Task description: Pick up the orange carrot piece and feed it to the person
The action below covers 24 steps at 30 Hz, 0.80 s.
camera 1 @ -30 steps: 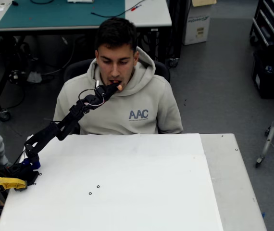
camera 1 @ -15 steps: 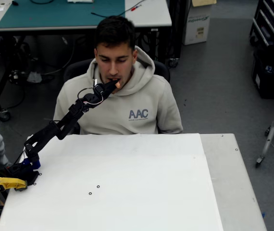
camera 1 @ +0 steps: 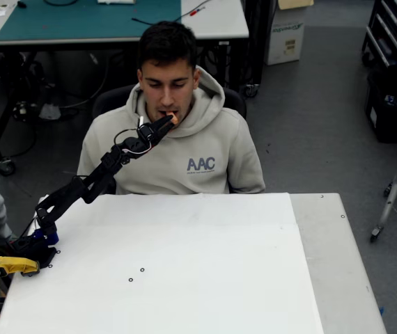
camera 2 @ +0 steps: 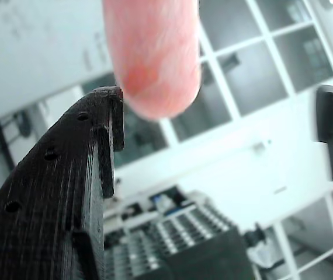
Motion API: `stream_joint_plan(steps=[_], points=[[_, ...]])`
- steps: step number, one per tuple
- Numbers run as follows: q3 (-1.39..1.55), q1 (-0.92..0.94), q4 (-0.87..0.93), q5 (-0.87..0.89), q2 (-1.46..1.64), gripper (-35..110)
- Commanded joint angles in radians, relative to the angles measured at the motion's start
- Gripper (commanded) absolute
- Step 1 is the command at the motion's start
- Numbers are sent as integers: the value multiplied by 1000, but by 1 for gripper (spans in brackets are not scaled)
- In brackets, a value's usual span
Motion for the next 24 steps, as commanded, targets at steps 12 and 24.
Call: stream_joint_plan(steps=[12,24], points=[[-77,110,-3,-11,57,25],[-78,115,-3,-11,57,6]])
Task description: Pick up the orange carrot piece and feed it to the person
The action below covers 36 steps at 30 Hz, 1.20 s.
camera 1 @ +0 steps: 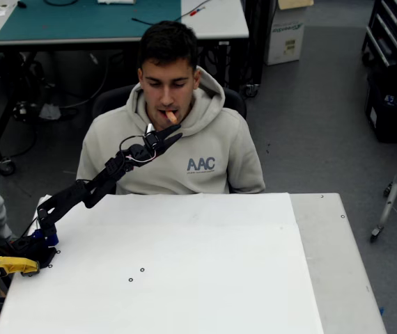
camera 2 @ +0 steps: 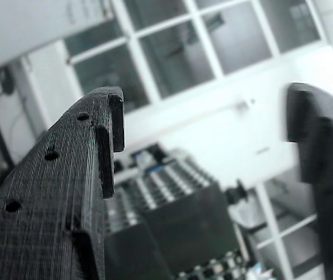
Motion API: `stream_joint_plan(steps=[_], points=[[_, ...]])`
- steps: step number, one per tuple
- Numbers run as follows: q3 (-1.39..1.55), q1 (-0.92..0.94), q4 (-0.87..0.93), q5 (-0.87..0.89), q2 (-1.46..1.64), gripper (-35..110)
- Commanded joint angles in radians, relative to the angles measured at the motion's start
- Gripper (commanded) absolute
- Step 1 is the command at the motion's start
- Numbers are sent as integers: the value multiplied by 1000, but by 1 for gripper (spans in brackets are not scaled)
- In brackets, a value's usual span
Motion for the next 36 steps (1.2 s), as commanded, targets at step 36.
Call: stream_joint_plan(steps=[36], points=[[130,-52,379,390,365,-1]])
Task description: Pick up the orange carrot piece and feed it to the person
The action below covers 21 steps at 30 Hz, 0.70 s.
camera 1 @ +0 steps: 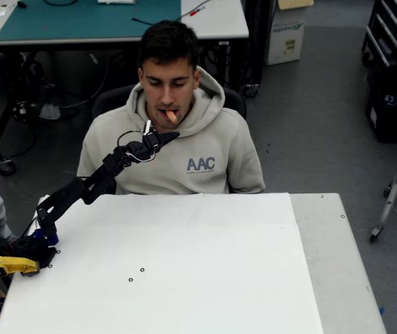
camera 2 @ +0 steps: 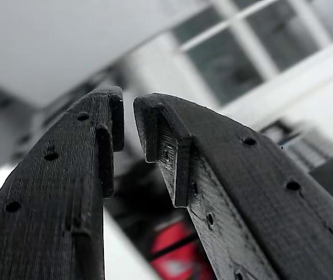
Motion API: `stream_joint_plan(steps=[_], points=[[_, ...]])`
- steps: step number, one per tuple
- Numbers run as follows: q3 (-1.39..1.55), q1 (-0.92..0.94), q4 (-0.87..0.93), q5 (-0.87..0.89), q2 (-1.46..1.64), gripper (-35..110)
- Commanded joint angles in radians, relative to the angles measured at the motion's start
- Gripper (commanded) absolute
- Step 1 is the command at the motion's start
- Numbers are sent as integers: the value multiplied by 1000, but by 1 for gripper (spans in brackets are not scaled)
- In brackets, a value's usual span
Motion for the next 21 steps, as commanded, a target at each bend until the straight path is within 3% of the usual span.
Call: stream_joint_plan(steps=[1,13,21], points=[[44,5,187,87,278,-1],[522,-3,683,612,680,-1],[1117,-5,810,770,891,-1]])
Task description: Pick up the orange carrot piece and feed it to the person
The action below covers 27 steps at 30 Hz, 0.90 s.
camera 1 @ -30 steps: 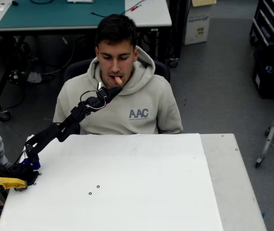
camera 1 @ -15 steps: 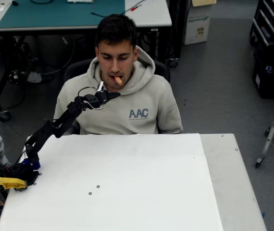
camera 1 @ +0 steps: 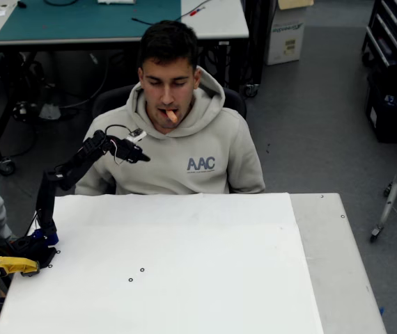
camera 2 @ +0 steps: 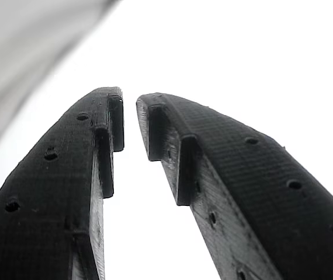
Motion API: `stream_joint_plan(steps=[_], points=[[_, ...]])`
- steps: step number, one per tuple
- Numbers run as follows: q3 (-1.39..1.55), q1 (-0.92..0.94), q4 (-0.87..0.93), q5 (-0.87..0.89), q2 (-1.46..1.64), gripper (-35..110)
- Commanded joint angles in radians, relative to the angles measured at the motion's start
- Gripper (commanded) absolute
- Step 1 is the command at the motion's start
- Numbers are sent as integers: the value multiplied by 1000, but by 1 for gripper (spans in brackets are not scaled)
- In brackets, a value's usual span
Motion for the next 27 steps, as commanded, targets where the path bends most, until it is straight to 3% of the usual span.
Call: stream_joint_plan(steps=[1,7,19,27], points=[[313,23,26,23,213,-1],[781,23,-15,28,402,-1],[1465,20,-443,23,844,-1],[1809,-114,-577,29,1129,-1]])
